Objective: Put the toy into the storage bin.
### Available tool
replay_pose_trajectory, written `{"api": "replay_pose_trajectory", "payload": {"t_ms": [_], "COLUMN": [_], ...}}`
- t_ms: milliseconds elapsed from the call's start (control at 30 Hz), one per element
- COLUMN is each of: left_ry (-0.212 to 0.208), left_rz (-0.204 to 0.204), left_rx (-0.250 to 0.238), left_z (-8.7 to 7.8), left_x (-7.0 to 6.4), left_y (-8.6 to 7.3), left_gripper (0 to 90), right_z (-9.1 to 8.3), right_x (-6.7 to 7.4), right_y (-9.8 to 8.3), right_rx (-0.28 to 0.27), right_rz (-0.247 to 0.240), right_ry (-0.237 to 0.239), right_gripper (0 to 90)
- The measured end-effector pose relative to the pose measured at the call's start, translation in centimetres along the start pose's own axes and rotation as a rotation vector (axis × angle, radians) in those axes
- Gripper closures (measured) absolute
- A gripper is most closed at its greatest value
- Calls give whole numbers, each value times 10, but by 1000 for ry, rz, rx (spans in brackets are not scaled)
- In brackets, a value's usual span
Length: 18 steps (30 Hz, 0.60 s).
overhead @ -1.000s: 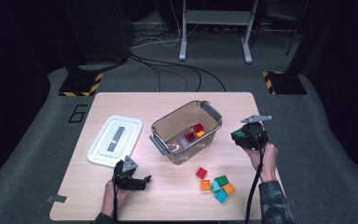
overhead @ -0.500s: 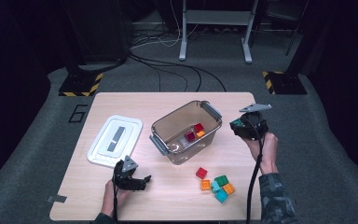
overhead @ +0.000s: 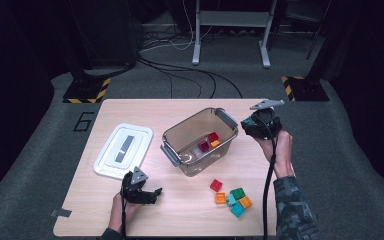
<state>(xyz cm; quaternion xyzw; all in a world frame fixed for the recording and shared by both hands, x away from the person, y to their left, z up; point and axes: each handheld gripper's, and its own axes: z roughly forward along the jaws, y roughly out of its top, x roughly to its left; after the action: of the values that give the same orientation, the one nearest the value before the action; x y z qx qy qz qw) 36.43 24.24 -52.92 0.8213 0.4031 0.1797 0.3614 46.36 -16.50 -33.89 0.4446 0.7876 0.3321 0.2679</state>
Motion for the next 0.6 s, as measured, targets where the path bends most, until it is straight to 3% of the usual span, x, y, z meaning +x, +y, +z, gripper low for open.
{"api": "replay_pose_trajectory", "payload": {"t_ms": [600], "left_ry": [1], "left_rz": [2], "left_rx": [6], "left_z": [0], "left_x": [0], "left_y": [0], "left_gripper": [129], "right_z": [34], "right_x": [20], "right_y": [27], "right_rx": [22], "right_rz": [-46], "right_ry": [62], "right_gripper": [582]}}
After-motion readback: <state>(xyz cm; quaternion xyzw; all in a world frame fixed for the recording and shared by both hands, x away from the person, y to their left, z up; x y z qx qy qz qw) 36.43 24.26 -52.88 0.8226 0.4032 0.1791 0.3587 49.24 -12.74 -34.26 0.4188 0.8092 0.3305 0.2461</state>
